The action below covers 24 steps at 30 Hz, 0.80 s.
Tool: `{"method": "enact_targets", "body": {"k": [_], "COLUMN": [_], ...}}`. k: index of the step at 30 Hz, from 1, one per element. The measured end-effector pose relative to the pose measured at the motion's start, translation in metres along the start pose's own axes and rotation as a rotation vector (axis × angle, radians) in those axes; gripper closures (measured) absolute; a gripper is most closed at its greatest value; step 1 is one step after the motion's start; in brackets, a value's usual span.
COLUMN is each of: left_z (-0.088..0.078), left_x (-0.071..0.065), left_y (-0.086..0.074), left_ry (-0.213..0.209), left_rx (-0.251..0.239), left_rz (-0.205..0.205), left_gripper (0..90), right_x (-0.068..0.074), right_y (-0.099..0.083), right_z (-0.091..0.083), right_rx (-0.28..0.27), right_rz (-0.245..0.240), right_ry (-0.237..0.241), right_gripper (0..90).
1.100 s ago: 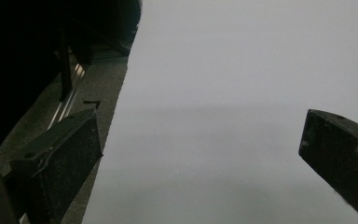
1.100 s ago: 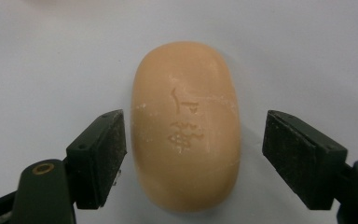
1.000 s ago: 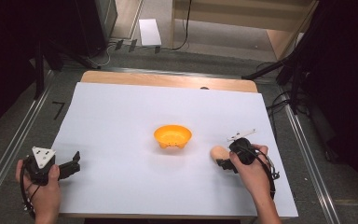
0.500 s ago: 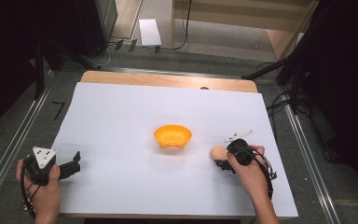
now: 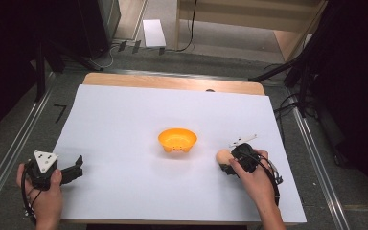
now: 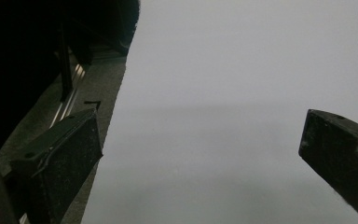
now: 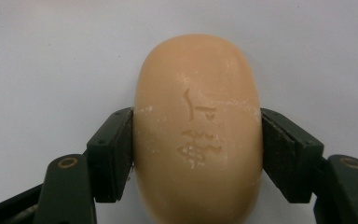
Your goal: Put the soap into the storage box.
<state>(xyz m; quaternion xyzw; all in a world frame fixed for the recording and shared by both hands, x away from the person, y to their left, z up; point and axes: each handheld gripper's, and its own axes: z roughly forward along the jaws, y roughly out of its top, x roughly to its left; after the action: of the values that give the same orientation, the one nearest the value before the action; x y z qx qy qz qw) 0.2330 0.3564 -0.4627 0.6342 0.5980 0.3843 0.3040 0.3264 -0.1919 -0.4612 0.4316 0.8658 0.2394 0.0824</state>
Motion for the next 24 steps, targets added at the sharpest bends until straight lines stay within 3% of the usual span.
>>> {"method": "enact_targets", "body": {"k": [7,13,21,24], "left_z": [0.0,0.0,0.0,-0.0001], "left_x": [0.0,0.0001,0.0001,0.0], "left_y": [0.0,0.0001,0.0001,0.0], "left_ry": [0.001,0.0,-0.001,0.002], "left_rx": [0.001,0.002,0.001,0.001], "left_rz": [0.002,0.002,0.001,0.002], "left_gripper": [0.0,0.0,0.0,0.0], "right_x": [0.002,-0.0006,-0.0045,-0.0036], "right_y": [-0.0024,-0.0014,0.0027,0.0069], "right_z": [0.0011,0.0006,-0.0019,-0.0059], "right_rx": [-0.015,-0.004,0.041,0.051], "right_rz": [-0.041,-0.04,-0.106,-0.17], "right_ry": [-0.013,0.007,0.044,0.038], "right_gripper": [32.6,33.2,33.4,33.5]}}
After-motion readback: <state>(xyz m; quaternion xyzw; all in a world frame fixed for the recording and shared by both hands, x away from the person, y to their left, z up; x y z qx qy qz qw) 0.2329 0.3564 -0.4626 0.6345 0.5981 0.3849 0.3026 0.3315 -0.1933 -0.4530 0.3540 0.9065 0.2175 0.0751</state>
